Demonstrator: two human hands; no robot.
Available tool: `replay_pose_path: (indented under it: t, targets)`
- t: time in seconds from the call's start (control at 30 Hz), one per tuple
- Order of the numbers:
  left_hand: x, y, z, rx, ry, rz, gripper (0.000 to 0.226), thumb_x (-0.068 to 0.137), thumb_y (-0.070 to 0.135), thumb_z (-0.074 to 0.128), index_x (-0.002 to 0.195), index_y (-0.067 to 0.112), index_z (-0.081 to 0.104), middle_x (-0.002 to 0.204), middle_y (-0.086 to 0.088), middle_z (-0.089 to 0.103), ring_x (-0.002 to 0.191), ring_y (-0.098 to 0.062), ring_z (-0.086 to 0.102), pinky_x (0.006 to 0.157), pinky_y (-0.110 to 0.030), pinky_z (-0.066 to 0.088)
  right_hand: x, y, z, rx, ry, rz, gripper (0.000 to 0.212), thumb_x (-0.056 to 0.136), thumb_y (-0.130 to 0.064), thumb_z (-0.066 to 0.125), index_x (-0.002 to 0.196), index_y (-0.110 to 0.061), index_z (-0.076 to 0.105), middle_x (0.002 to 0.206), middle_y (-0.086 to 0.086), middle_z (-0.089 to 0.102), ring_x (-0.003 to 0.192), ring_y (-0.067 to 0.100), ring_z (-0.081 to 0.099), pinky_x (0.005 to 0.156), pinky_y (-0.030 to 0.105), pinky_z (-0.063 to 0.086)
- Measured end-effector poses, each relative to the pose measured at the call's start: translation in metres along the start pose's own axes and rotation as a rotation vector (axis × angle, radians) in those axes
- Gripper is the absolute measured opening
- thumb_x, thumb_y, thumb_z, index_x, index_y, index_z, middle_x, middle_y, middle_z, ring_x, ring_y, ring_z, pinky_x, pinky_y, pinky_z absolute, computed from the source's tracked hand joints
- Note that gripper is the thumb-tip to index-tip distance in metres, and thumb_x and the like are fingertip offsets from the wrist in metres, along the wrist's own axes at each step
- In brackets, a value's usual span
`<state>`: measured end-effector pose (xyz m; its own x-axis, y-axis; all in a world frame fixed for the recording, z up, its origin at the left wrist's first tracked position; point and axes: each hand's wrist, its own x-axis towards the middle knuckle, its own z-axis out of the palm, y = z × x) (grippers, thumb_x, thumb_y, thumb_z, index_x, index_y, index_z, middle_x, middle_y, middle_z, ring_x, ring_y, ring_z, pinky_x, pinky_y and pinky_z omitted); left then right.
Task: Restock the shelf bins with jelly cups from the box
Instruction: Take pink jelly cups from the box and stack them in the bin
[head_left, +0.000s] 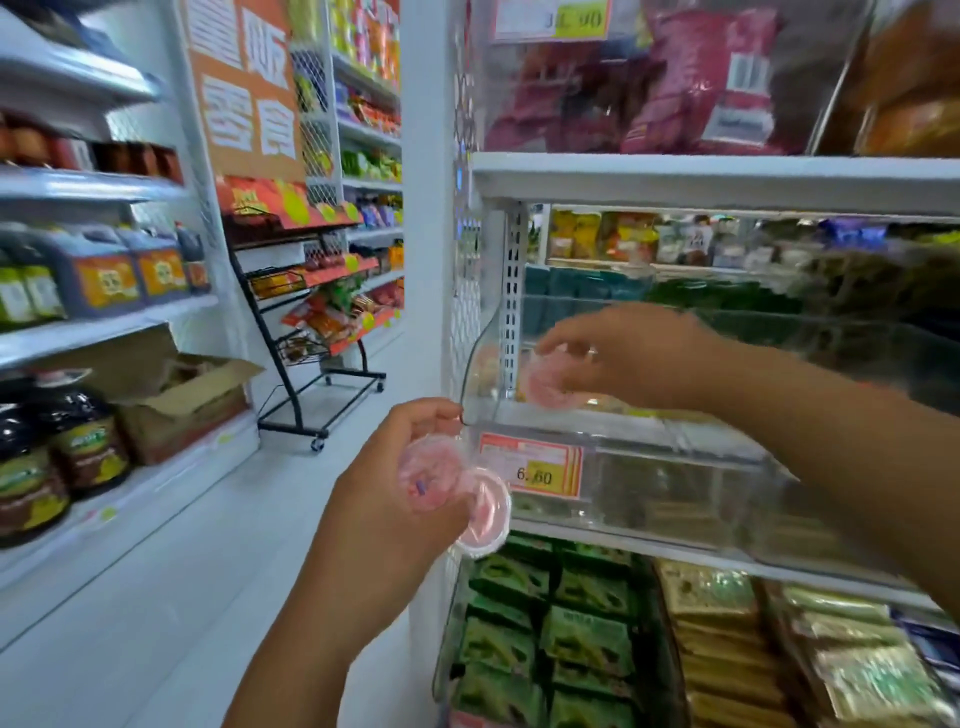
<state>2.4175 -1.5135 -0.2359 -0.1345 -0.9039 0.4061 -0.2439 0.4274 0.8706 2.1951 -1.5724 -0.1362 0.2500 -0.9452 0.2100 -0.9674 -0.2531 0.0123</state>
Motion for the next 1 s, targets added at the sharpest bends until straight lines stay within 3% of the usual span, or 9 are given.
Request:
replay_pose_path:
  t: [0.1,0.17,0.3,0.47,0.57,0.73,0.9,1.0]
  targets:
    - [0.007,-0.003,-0.007,0.039,-0.010,0.005,0.061,0.075,0.007,0.075,0.108,0.053,0.053,0.112,0.035,0.056,0.095,0.007,0.061,0.077,-0.014,0.045,0.052,0.003,0.028,-0.066,-0.319,0.000,0.032,0.087,-0.048,0.063,0.108,-0.024,0.060,0.103,0.000,0.068,0.083,0.018,0.064,0.069,0.032,0.052]
    - [0.013,-0.002,-0.012,0.058,-0.024,0.018,0.059,0.076,0.008,0.074,0.108,0.053,0.053,0.111,0.038,0.055,0.094,0.013,0.058,0.071,-0.006,0.044,0.072,0.002,0.041,-0.039,-0.486,-0.015,0.034,0.087,-0.046,0.065,0.110,-0.021,0.063,0.096,0.006,0.071,0.072,0.014,0.064,0.056,0.024,0.048]
    - [0.026,0.005,-0.019,0.056,-0.072,0.034,0.056,0.074,0.015,0.076,0.107,0.056,0.053,0.112,0.038,0.056,0.093,0.012,0.060,0.068,-0.005,0.045,0.091,0.001,0.057,0.122,-0.671,-0.001,0.033,0.091,-0.028,0.065,0.123,-0.019,0.063,0.080,-0.005,0.066,0.064,0.007,0.063,0.060,0.023,0.053]
    - [0.040,0.003,-0.024,0.097,-0.095,0.031,0.063,0.073,0.015,0.079,0.103,0.062,0.051,0.107,0.038,0.058,0.092,0.011,0.061,0.066,-0.004,0.045,0.106,0.004,0.069,0.167,-0.715,-0.001,0.031,0.091,-0.027,0.064,0.121,-0.020,0.064,0.053,-0.016,0.063,0.052,-0.001,0.058,0.060,0.020,0.050]
    - [0.046,0.002,-0.024,0.145,-0.105,0.033,0.065,0.074,0.012,0.079,0.103,0.063,0.051,0.107,0.035,0.060,0.091,0.008,0.063,0.066,-0.004,0.046,0.106,0.006,0.070,0.237,-0.738,0.003,0.033,0.090,-0.022,0.066,0.122,-0.019,0.063,0.074,-0.015,0.063,0.063,-0.001,0.058,0.056,0.016,0.047]
    - [0.047,0.009,-0.021,0.186,-0.107,0.040,0.062,0.072,0.016,0.076,0.105,0.062,0.050,0.106,0.032,0.061,0.090,0.005,0.064,0.067,-0.011,0.050,0.102,-0.004,0.078,0.266,-0.676,-0.117,0.029,0.093,-0.028,0.060,0.120,-0.017,0.060,0.086,-0.010,0.060,0.066,0.001,0.055,0.052,0.010,0.046]
    - [0.043,0.012,-0.022,0.236,-0.098,0.050,0.066,0.073,0.012,0.078,0.105,0.063,0.050,0.103,0.034,0.061,0.089,0.007,0.063,0.065,-0.007,0.047,0.096,0.010,0.062,0.105,-0.763,-0.050,0.028,0.089,-0.029,0.064,0.111,-0.012,0.066,0.097,0.001,0.070,0.087,0.017,0.066,0.071,0.025,0.051]
    - [0.041,0.016,-0.020,0.262,-0.105,0.069,0.070,0.073,0.010,0.079,0.106,0.063,0.049,0.108,0.039,0.057,0.096,0.012,0.058,0.068,-0.003,0.044,0.089,0.023,0.064,-0.088,-0.721,0.016,0.024,0.081,-0.021,0.071,0.104,-0.016,0.068,0.090,0.001,0.064,0.083,0.021,0.061,0.075,0.034,0.053]
